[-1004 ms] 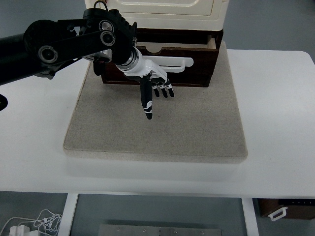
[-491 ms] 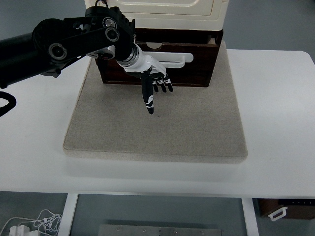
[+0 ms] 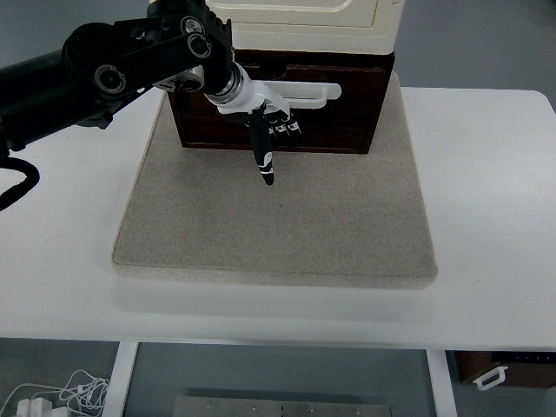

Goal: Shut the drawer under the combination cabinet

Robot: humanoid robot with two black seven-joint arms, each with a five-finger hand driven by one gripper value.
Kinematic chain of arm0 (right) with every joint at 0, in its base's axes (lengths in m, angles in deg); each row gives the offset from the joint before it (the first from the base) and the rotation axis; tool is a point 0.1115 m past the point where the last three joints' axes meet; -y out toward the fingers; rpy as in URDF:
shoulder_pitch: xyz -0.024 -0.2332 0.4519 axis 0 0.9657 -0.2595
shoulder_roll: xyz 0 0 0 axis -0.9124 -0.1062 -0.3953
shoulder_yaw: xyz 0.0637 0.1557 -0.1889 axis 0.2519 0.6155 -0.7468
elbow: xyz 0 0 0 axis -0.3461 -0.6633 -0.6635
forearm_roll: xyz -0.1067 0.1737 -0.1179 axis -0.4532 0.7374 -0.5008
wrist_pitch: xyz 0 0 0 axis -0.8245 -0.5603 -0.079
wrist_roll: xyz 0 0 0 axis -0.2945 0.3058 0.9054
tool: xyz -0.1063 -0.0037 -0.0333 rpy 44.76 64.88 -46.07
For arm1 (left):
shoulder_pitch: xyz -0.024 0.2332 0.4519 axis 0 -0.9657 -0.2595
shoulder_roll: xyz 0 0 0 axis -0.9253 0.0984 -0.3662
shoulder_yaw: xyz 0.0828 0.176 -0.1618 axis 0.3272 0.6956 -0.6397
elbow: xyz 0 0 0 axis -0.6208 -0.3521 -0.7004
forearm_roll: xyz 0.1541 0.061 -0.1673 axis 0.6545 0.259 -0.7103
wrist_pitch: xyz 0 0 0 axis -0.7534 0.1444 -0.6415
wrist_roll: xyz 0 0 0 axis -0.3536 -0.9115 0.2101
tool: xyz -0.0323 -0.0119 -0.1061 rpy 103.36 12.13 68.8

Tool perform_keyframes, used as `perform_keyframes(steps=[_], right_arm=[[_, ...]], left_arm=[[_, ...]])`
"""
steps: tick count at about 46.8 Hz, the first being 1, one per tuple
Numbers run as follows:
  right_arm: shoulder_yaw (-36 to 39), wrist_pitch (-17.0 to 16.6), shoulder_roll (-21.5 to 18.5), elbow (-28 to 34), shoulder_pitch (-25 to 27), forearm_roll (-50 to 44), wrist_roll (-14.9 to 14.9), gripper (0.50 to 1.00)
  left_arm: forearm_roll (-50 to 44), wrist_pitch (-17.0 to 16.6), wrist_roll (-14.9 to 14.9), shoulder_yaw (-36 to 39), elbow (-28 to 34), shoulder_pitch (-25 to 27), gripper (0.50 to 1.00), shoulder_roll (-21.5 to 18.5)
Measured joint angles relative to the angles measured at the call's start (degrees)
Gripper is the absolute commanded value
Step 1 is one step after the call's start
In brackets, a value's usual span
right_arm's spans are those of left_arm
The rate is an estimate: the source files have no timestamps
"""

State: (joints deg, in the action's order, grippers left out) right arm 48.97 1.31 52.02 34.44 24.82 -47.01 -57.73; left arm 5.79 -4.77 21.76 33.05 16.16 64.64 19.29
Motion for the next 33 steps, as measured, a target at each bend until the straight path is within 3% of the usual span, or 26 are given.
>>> perform_keyframes(steps=[33], right_arm=[[0.0,0.0,0.0,0.0,0.0,0.0,0.0,0.952]], left_arm=[[-0.6,1.3,0.5,-2.0,-1.9,-0.1,0.996,-0.1]])
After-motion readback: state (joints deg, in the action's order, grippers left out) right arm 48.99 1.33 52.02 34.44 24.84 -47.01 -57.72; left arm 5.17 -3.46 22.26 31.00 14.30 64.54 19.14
